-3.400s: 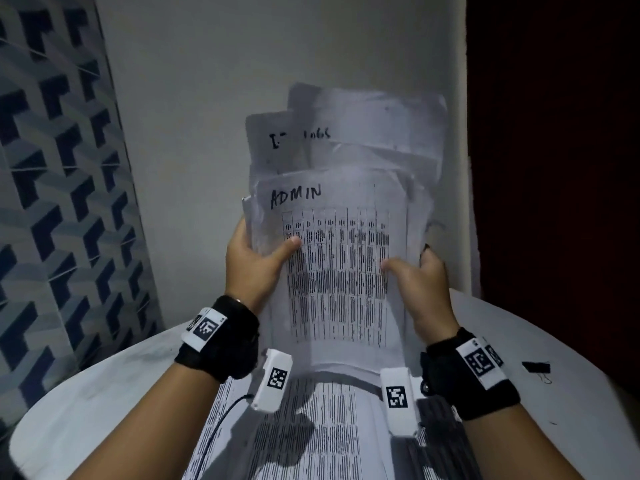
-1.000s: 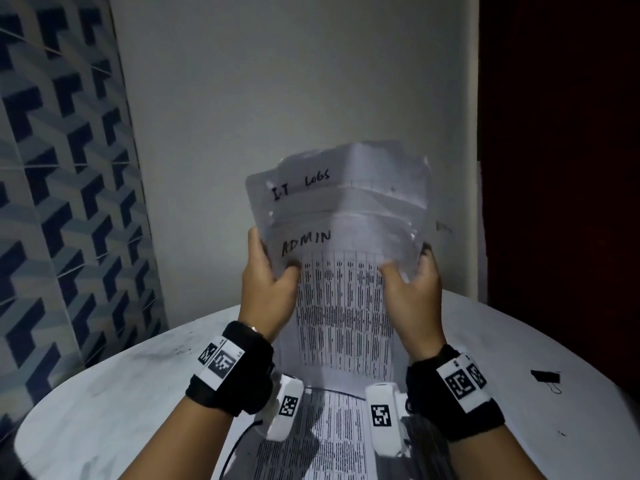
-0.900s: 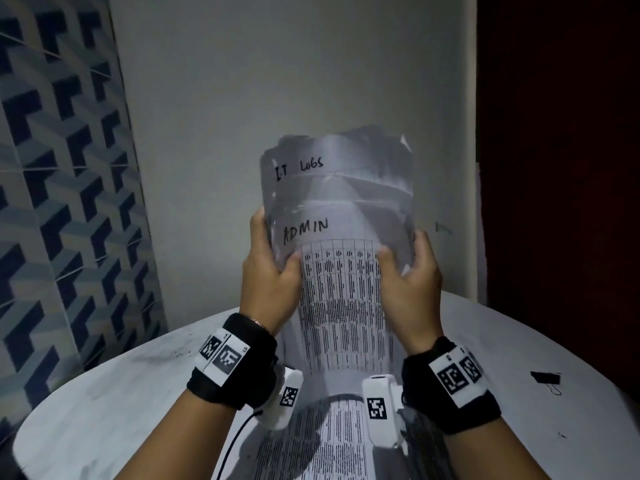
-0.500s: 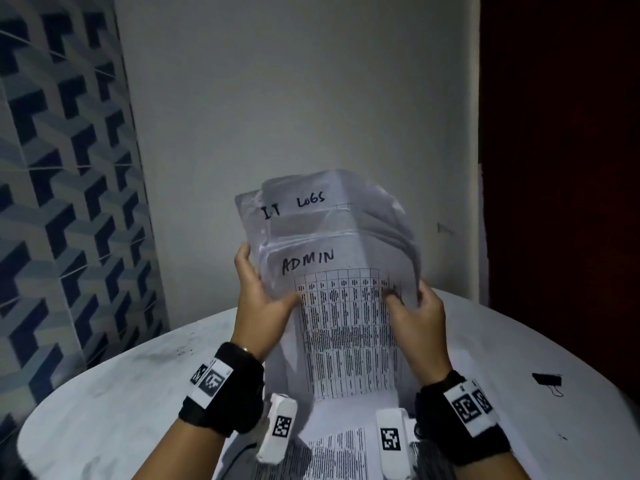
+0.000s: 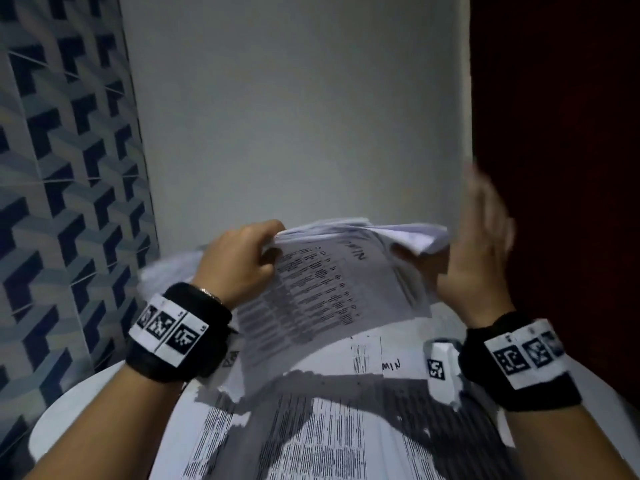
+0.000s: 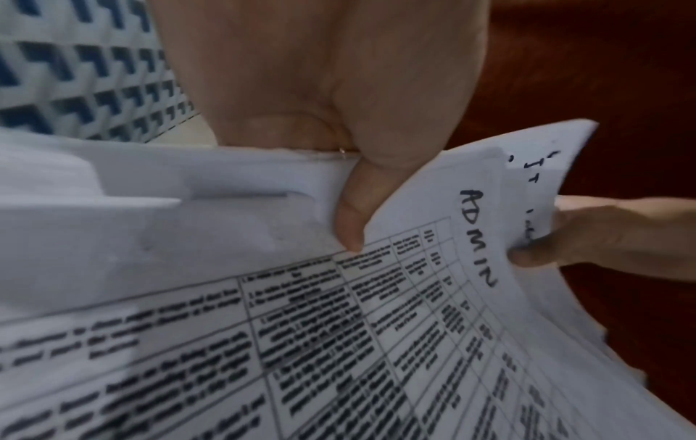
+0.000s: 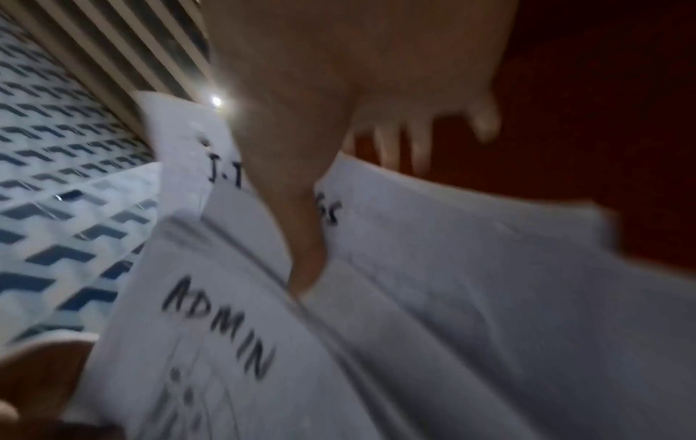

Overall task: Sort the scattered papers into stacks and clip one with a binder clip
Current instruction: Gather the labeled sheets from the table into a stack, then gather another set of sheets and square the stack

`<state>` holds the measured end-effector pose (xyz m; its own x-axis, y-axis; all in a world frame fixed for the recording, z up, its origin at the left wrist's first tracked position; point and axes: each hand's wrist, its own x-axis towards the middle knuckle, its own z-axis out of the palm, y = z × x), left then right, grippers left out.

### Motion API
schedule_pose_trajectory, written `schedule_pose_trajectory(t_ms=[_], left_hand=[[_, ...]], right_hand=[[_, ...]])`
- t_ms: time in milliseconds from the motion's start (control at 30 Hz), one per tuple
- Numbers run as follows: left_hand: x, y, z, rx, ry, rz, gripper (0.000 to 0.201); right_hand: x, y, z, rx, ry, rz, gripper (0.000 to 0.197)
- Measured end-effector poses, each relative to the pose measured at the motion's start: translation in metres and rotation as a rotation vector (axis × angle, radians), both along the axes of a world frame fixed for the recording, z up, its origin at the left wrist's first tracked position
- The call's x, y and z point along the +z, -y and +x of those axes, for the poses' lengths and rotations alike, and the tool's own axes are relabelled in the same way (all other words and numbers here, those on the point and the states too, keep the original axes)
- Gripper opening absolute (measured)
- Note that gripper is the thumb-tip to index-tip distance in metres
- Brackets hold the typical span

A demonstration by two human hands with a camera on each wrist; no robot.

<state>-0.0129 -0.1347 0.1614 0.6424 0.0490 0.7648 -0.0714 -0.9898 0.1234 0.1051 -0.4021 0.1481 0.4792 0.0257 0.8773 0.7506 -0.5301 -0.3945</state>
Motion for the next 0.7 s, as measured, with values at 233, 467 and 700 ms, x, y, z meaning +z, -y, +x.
schedule_pose_trajectory(t_ms=[233, 467, 700], left_hand=[[0.013, 0.004, -0.007, 0.025, -0.094, 0.06, 0.011], [0.001, 0.029, 0.003, 0.012, -0.232, 0.112, 0.014], [-0.042, 0.036, 0.037, -0.053, -0.381, 0.09, 0.008]], right_hand=[[-0.014, 0.013, -0.009, 0.683, -0.449, -0.091, 0.054], [-0.073, 0.021, -0.016, 0.758, -0.582, 0.191, 0.043], [-0.123, 0.024, 0.0, 0.726, -0.715, 0.351, 0.037]])
